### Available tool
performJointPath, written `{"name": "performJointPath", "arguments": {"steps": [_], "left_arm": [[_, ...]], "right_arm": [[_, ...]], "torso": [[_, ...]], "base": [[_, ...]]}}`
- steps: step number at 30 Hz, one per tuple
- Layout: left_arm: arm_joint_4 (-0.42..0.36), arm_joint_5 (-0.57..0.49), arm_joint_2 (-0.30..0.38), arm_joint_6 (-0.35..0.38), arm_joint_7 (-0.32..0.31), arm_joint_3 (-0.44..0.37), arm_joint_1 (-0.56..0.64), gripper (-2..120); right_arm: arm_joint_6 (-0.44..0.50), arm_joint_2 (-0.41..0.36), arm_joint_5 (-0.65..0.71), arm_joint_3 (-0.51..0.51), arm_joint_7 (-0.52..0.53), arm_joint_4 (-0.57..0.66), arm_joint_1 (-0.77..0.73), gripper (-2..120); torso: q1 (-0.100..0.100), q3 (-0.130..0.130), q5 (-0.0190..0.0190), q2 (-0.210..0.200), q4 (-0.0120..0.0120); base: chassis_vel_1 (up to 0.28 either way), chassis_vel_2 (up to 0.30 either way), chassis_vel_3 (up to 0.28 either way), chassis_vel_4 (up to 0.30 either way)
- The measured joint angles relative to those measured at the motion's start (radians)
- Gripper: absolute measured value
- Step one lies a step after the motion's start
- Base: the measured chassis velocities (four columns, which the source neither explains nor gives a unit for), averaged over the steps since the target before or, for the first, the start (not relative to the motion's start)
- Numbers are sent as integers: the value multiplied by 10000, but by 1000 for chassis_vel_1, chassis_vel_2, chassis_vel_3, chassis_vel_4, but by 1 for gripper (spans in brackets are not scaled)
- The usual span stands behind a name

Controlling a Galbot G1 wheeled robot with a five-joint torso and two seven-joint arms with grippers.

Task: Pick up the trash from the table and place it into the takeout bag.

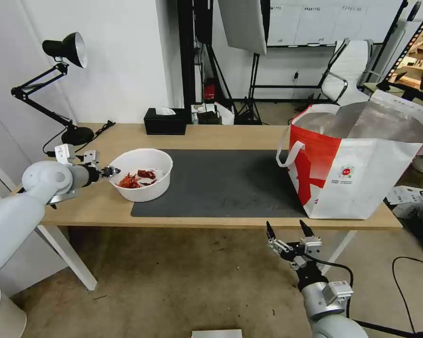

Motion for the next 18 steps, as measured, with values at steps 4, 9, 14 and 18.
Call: {"name": "performJointPath", "arguments": {"steps": [4,9,14,18], "left_arm": [[-296,165,-44,-527,142,-166,72,0],[-871,977,-144,-1971,423,-189,64,0],[-1412,2531,-245,-3598,885,248,-152,0],[-1808,3400,-314,-4182,1039,582,-308,0]], "right_arm": [[0,0,0,0,0,0,0,100],[0,0,0,0,0,0,0,100],[0,0,0,0,0,0,0,100],[0,0,0,0,0,0,0,100]], "torso": [[0,0,-1,0,1],[0,0,0,0,1],[0,0,1,0,-3],[0,0,1,1,-2]], "base": [[0,0,0,0],[0,0,0,0],[0,0,0,0],[0,0,0,0]]}}
